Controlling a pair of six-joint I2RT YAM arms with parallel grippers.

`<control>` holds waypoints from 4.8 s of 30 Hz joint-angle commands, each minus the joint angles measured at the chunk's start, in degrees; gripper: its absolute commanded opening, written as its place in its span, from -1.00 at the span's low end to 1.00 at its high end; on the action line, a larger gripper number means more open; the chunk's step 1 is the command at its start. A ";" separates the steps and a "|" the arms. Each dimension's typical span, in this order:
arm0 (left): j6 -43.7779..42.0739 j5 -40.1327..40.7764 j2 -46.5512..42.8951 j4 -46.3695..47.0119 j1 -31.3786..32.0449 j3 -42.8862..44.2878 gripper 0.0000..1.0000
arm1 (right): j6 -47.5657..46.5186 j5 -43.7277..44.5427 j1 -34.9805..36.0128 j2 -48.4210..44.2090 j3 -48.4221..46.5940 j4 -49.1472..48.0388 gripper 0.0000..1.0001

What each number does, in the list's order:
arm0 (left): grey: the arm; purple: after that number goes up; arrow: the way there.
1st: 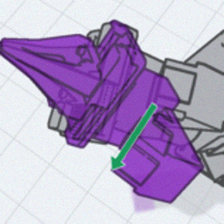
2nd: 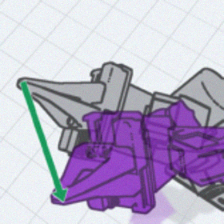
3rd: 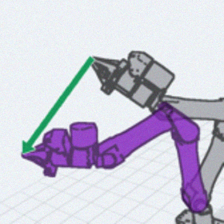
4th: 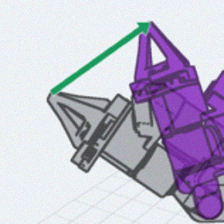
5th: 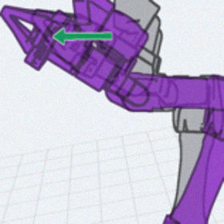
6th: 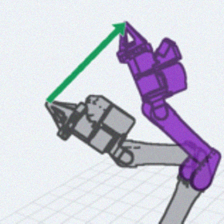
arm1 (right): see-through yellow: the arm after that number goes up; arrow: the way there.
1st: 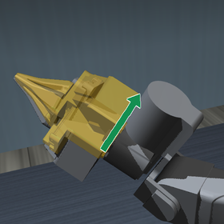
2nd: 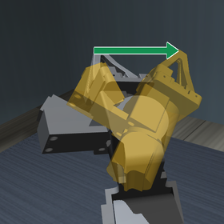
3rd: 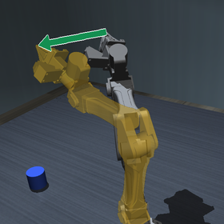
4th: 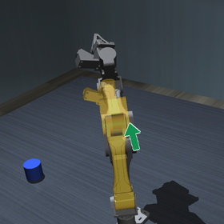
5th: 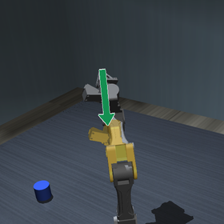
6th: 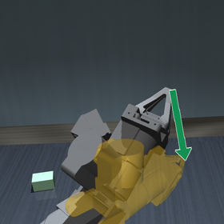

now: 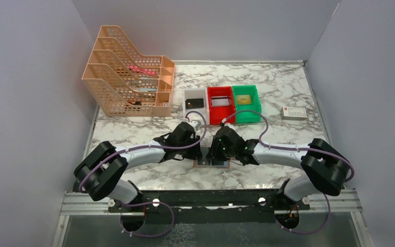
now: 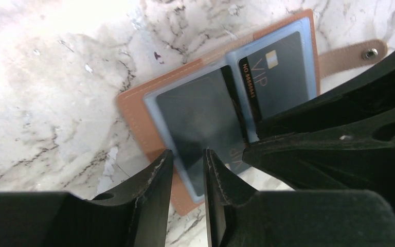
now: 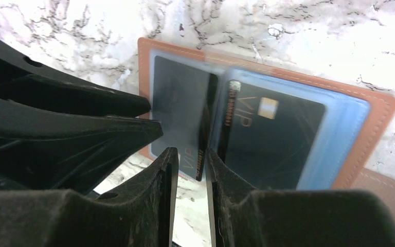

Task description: Take the credit cards out of the card holder

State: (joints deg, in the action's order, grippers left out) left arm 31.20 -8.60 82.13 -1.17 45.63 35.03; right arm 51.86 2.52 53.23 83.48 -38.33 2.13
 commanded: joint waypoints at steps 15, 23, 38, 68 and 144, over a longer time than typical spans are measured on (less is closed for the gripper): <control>2.34 2.36 3.12 1.25 0.34 -5.16 -0.69 | 3.44 1.41 -0.19 4.54 0.14 -0.38 -0.35; 2.88 2.25 2.31 1.58 0.69 -6.07 -0.92 | 5.76 -3.92 -1.68 3.34 2.52 -8.90 -0.50; 3.16 4.68 2.21 0.13 0.72 -5.90 -1.00 | 5.54 -11.06 -5.60 -3.08 9.39 -17.11 -0.98; 1.85 3.87 -6.56 -3.09 0.78 -0.28 -0.05 | 4.74 -10.59 -9.29 -7.42 14.78 -11.46 -0.98; 1.58 22.66 -25.03 -19.49 -4.50 3.11 0.78 | -24.73 -0.33 -9.46 -28.13 8.25 -11.25 -0.98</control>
State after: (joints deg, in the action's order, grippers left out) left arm 34.59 8.10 62.65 -13.15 45.58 36.58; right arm 39.03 1.21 44.12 53.41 -26.15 -1.80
